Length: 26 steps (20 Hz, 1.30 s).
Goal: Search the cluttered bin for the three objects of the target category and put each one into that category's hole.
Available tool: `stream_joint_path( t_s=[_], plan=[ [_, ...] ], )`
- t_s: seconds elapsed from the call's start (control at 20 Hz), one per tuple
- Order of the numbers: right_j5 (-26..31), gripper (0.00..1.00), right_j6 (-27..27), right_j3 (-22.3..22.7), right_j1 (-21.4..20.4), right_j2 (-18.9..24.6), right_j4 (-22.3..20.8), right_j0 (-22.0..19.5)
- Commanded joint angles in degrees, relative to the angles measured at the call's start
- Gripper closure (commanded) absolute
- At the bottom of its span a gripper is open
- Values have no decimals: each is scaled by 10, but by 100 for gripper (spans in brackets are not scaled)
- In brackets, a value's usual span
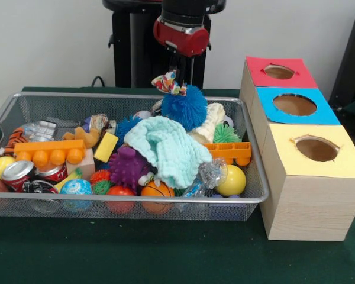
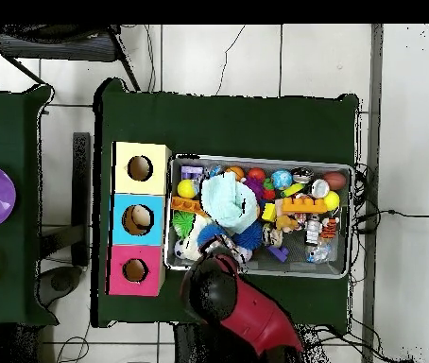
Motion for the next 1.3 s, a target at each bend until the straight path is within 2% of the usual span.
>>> stream_joint_path(
  t_s=[0.05, 0.35, 0.65, 0.9, 1.05, 1.15, 1.2, 1.3],
  plan=[
    [-60, 100, 85, -90, 53, 71, -7, -35],
    [-61, 100, 63, -122, 53, 57, -17, -30],
    [-79, 100, 67, -130, 35, 68, -32, -40],
    [-96, 100, 66, -136, 29, 85, -60, -55],
    [-90, 100, 52, -160, 31, 71, -70, -46],
    [-93, 100, 46, -162, 33, 78, -90, -54],
    [-81, 0, 44, -176, 39, 67, -94, -47],
    [-58, 0, 34, -182, 42, 75, -98, -53]
  ],
)
